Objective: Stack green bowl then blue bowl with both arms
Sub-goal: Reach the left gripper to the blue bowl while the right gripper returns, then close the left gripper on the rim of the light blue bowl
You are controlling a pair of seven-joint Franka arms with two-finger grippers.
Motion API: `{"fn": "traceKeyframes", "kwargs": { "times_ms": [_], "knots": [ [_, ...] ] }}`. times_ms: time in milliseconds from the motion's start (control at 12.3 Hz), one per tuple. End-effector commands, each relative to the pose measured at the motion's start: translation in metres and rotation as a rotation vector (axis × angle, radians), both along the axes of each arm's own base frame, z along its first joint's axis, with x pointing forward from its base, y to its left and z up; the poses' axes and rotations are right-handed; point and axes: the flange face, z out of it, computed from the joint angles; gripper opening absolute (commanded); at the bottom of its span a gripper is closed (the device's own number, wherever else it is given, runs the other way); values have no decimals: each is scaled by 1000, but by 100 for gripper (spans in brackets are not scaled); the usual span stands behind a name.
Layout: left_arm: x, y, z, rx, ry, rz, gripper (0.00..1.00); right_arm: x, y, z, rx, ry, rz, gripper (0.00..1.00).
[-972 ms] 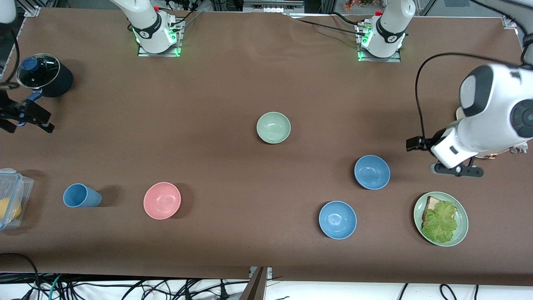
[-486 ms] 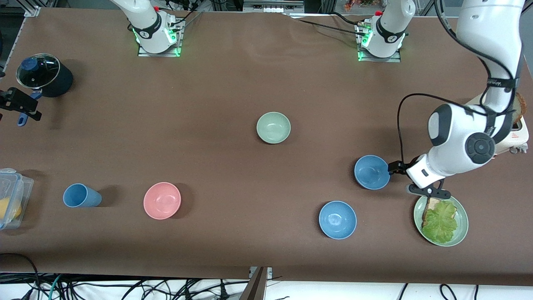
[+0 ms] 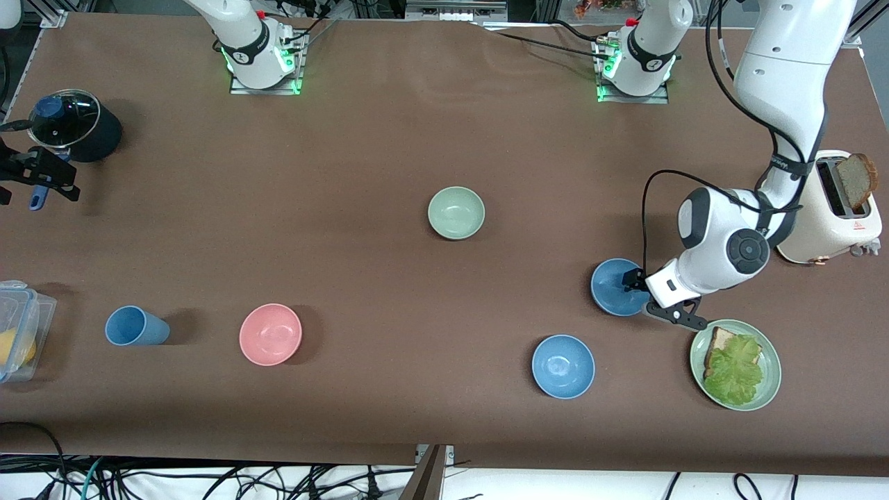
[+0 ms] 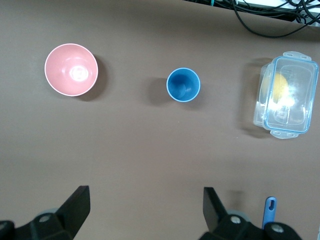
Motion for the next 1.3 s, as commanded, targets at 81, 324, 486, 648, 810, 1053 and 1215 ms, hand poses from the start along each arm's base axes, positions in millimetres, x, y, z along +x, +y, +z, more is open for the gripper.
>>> {"fn": "traceKeyframes", "kwargs": {
  "times_ms": [81, 324, 486, 648, 810, 1053, 1215],
  "knots": [
    [-1, 4, 5, -17, -19, -36, 54, 4, -1, 9, -21, 3, 9, 100],
    [-1, 4, 6, -17, -19, -35, 18, 7, -2, 6, -16, 5, 3, 100],
    [0, 2, 10, -18, -22, -38, 0, 7, -2, 6, -14, 5, 3, 100],
    [1, 2, 12, -18, -25, -38, 0, 7, -2, 6, -13, 5, 3, 100],
    [5, 0, 26, -17, -14, -42, 0, 7, 0, 5, -12, 7, 6, 100],
    [15, -1, 60, -19, 3, -44, 0, 7, 0, 5, -12, 13, 5, 100],
    [24, -7, 88, -20, 23, -49, 0, 7, 0, 5, -12, 13, 7, 100]
  ]
}}
